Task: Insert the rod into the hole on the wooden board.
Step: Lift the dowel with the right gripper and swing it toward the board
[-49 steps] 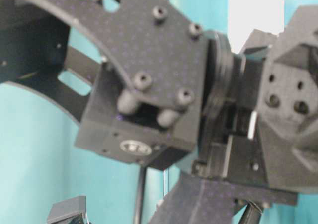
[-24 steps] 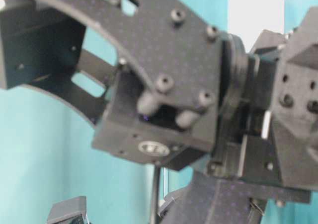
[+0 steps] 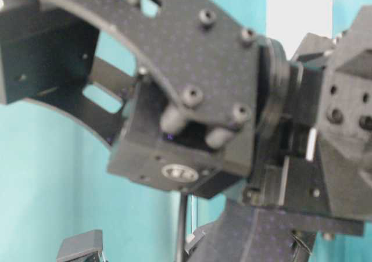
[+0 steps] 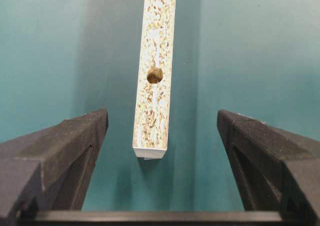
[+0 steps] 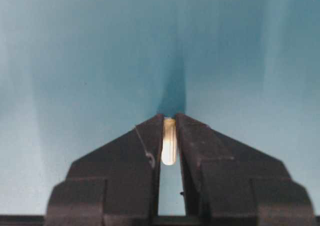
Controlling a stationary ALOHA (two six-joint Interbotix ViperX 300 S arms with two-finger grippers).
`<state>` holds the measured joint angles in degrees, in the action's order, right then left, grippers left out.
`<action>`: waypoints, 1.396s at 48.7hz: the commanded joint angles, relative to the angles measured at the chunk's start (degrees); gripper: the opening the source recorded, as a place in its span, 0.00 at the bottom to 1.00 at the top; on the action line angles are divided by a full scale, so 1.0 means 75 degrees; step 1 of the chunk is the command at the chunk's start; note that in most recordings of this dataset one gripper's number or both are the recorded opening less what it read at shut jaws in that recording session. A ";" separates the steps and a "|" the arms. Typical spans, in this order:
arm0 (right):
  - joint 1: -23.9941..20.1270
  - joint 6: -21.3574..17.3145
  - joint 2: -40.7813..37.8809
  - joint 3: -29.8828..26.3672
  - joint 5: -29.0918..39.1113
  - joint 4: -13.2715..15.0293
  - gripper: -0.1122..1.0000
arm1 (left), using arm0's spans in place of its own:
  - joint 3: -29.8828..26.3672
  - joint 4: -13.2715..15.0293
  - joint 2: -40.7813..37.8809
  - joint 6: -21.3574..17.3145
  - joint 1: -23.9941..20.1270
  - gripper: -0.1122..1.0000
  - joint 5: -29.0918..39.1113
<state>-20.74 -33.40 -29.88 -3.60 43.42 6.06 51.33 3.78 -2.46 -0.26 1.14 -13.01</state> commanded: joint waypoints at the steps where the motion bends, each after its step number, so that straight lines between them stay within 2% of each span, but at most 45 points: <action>1: -0.0070 -0.0012 0.0363 -0.0164 -0.0059 0.0105 0.20 | -0.0070 -0.0012 0.0105 0.0059 0.0047 0.98 -0.0012; 20: -0.0047 -0.0023 0.1254 -0.0117 -0.0316 0.0762 0.20 | -0.0070 -0.0012 0.0141 0.0059 0.0059 0.98 0.0059; 31: 0.0152 -0.0023 0.1723 0.0328 -0.1195 0.0891 0.20 | -0.0070 -0.0023 0.0141 0.0059 0.0105 0.98 0.0059; 48: 0.0668 -0.0234 0.2859 0.2590 -0.4781 0.0902 0.20 | -0.0070 -0.0023 0.0141 0.0070 0.0352 0.98 0.0281; 57: 0.1090 -0.0527 0.3598 0.3797 -0.5684 0.0902 0.20 | -0.0082 -0.0012 0.0152 0.0070 0.0363 0.98 0.0281; 68: 0.1465 -0.0445 0.4465 0.4992 -0.6621 0.0902 0.20 | -0.0105 -0.0012 0.0141 0.0070 0.0363 0.98 0.0281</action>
<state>-10.20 -36.91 0.00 32.26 -3.43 12.74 51.33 3.78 -2.37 -0.18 3.52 -10.63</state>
